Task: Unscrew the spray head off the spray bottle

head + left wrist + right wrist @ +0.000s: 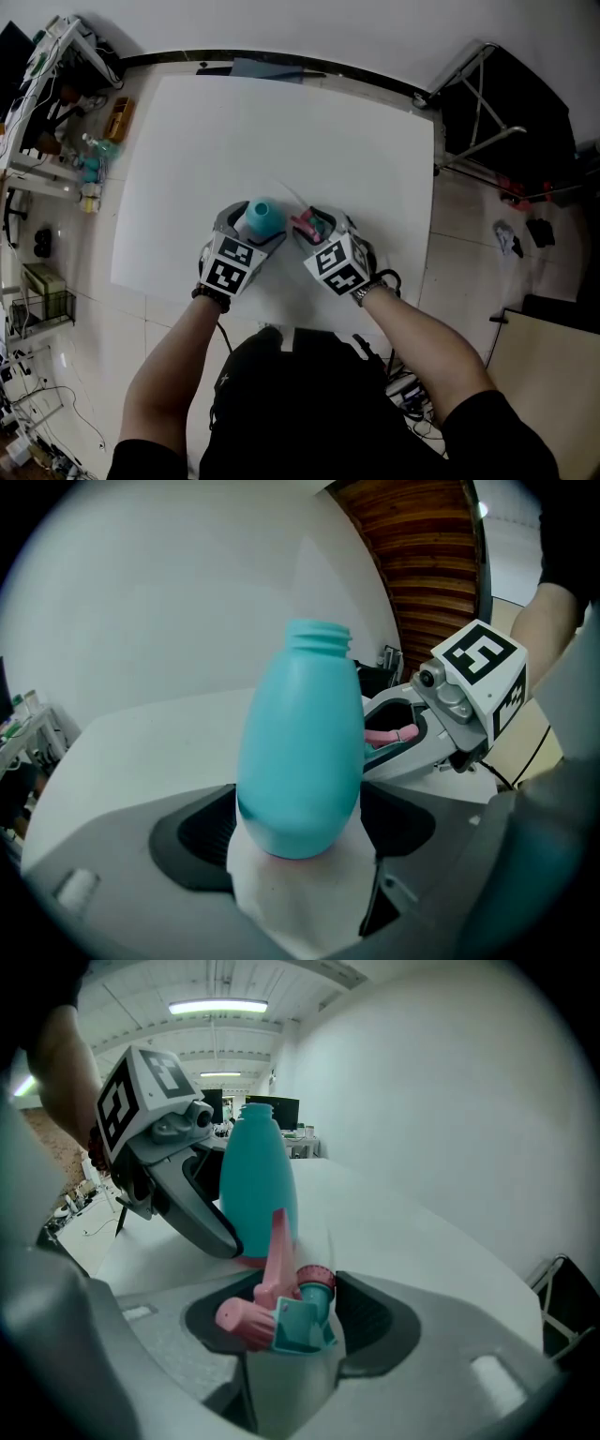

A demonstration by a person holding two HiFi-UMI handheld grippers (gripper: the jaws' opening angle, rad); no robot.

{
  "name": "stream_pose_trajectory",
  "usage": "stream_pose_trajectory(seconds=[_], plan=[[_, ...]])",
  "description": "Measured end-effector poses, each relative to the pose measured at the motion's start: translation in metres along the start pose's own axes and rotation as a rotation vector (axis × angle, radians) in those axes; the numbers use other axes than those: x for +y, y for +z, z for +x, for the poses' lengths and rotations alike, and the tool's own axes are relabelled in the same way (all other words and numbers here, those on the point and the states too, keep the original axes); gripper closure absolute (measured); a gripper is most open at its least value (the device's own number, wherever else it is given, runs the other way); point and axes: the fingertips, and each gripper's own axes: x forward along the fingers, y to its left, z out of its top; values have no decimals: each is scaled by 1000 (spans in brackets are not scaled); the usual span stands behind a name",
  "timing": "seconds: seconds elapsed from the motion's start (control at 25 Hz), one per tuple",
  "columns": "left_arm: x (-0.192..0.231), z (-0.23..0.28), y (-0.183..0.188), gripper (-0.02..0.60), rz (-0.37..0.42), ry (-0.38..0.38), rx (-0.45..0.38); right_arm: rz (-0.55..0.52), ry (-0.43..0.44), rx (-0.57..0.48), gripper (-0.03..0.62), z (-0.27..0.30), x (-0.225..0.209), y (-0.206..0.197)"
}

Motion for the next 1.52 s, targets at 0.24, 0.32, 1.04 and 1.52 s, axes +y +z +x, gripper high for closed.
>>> stream_pose_trajectory(seconds=[0.24,0.32,1.04,1.52], plan=[[-1,-6,-3,127,-1,5,-2,-16,20,2,329,-3,10,-2],[-1,-10,-5,127,0,6,-3,-18,17,4,319,-3,13,-2],[-11,-52,1,263,31,28,-89,37,-87,-71,309,-38,27,23],[-39,-86,16,453,100,-10,-172,97,-136,-128,592,-71,51,42]])
